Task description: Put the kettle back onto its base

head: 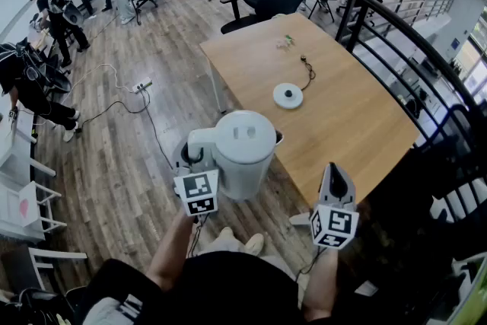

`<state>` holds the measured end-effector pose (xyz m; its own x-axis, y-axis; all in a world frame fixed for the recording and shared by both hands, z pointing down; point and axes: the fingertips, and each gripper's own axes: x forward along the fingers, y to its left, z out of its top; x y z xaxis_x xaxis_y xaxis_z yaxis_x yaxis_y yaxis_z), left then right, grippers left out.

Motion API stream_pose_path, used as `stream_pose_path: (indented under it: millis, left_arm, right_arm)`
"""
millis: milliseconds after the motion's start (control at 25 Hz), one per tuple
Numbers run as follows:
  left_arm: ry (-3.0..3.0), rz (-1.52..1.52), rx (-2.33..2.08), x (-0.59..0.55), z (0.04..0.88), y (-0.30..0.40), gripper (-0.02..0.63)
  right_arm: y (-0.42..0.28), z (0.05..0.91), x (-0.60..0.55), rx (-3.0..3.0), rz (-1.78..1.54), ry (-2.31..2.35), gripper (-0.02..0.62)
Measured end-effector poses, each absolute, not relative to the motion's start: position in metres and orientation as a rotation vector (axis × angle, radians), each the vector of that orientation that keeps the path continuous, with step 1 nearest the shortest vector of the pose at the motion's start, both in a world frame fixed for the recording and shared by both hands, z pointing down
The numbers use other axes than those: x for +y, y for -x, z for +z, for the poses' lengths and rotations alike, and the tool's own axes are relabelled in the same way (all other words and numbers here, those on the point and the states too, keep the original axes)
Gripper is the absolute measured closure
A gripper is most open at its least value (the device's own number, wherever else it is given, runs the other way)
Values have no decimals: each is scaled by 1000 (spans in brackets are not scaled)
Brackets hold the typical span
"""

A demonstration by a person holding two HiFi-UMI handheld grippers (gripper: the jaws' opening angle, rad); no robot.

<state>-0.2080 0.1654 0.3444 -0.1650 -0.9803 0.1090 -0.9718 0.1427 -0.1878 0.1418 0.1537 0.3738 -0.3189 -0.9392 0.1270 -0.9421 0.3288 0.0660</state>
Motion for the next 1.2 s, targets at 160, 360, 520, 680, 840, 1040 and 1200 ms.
stream_pose_path:
  millis: [160,360,520,680,840,1040,1200]
  left_arm:
    - [2008,-329,2341,163,346,201,541]
    - [2010,-332,2340,163,350,196,540]
    - [2019,-344,2335,164,351,194,540]
    - [2043,-351,2333,160,356,185,538]
    - [2054,-341,2338,156,358,183,538]
    - [2047,-332,2334,148,353,180,537]
    - [2056,-334,2326,135,350,178,535]
  right_arm:
    - [-147,375,152,-2428,31,-1735,597]
    - [-152,378,151,-2434,39,-1760,597]
    - [-153,374,150,-2452,32,-1768,597]
    - [-160,381,146,-2444,43,-1762,597]
    - [-159,377,143,-2463,29,-1766,597]
    - [-165,379,139,-2446,46,-1773,597]
    - [-166,375,130,-2433,55,-1783,597]
